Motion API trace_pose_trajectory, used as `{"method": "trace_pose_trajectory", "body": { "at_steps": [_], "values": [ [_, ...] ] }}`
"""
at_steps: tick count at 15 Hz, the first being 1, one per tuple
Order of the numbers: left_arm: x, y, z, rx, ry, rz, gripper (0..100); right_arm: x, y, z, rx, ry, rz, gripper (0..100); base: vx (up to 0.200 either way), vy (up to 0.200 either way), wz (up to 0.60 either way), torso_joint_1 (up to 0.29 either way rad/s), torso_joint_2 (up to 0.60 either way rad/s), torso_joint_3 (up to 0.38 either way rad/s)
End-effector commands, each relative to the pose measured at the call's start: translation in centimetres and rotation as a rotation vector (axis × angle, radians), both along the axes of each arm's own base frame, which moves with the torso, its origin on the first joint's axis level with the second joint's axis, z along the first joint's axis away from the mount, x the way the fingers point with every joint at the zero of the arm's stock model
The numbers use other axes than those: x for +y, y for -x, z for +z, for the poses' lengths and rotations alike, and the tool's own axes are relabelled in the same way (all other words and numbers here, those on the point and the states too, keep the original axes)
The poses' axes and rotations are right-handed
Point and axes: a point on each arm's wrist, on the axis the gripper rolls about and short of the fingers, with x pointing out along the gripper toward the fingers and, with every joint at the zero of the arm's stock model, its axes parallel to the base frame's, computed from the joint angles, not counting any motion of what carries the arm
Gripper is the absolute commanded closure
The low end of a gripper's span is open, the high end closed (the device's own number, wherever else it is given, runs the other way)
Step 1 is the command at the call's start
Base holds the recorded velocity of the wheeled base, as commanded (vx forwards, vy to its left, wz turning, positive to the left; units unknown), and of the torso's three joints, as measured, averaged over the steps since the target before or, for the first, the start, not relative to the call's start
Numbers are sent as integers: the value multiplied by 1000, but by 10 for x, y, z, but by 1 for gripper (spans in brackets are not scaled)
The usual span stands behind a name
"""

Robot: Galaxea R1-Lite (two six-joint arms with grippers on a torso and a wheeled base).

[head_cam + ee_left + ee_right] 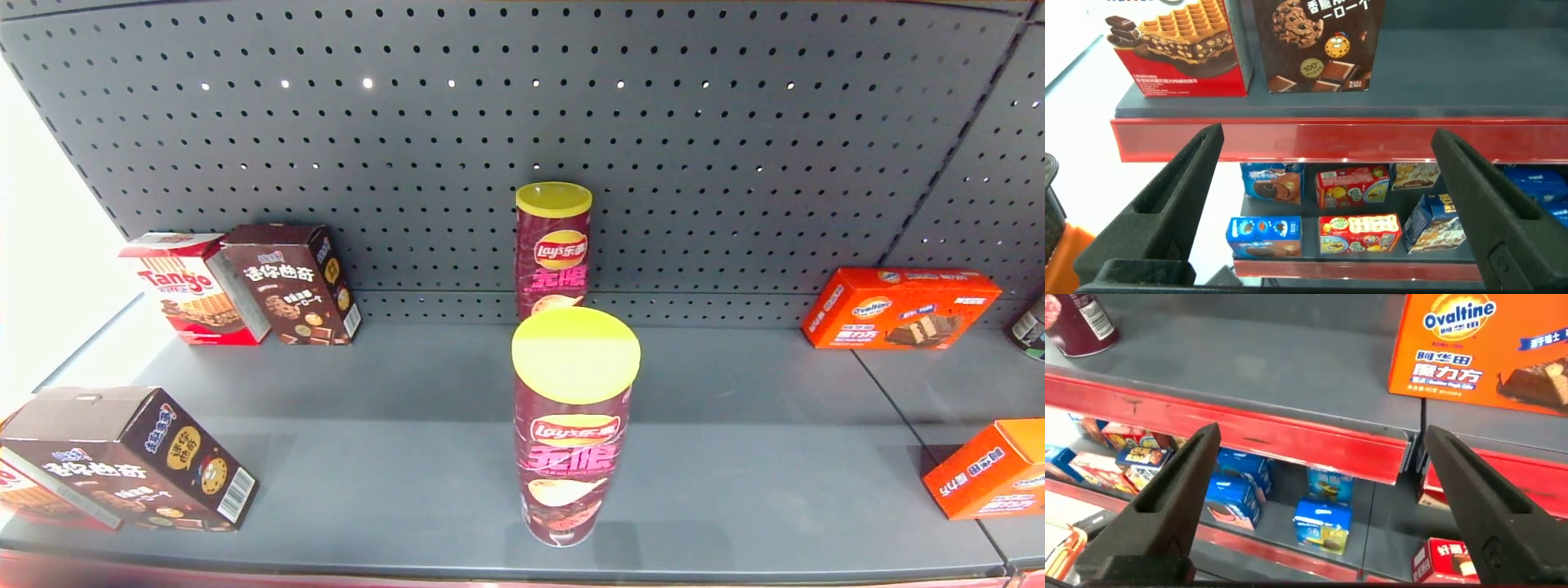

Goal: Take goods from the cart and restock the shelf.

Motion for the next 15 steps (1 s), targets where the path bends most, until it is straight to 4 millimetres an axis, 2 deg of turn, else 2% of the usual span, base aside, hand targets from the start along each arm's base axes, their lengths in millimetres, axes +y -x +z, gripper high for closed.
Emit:
{"method": "trace_pose_trajectory", "body": {
  "at_steps": [1, 2, 4, 5, 6, 15],
  "values": [
    [0, 0, 0, -1, 1, 0, 0, 6, -13, 3, 186, 44, -167, 0, 0, 0, 0, 0, 0, 0],
    [0, 0, 0, 1, 1, 0, 0, 6, -7, 2, 102, 17, -221, 0, 0, 0, 0, 0, 0, 0],
    [0, 0, 0, -1, 0, 3, 0, 6, -6, 2, 84, 16, -215, 0, 0, 0, 0, 0, 0, 0],
    [0, 0, 0, -2, 1, 3, 0, 8, -2, 1, 43, -7, -360, 0, 0, 0, 0, 0, 0, 0],
    [0, 0, 0, -2, 4, 6, 0, 7, 0, 1, 18, -5, -295, 0, 0, 0, 0, 0, 0, 0],
    [0, 0, -1, -4, 6, 23, 0, 7, 2, 0, -8, -8, -298, 0, 0, 0, 0, 0, 0, 0]
  ]
}}
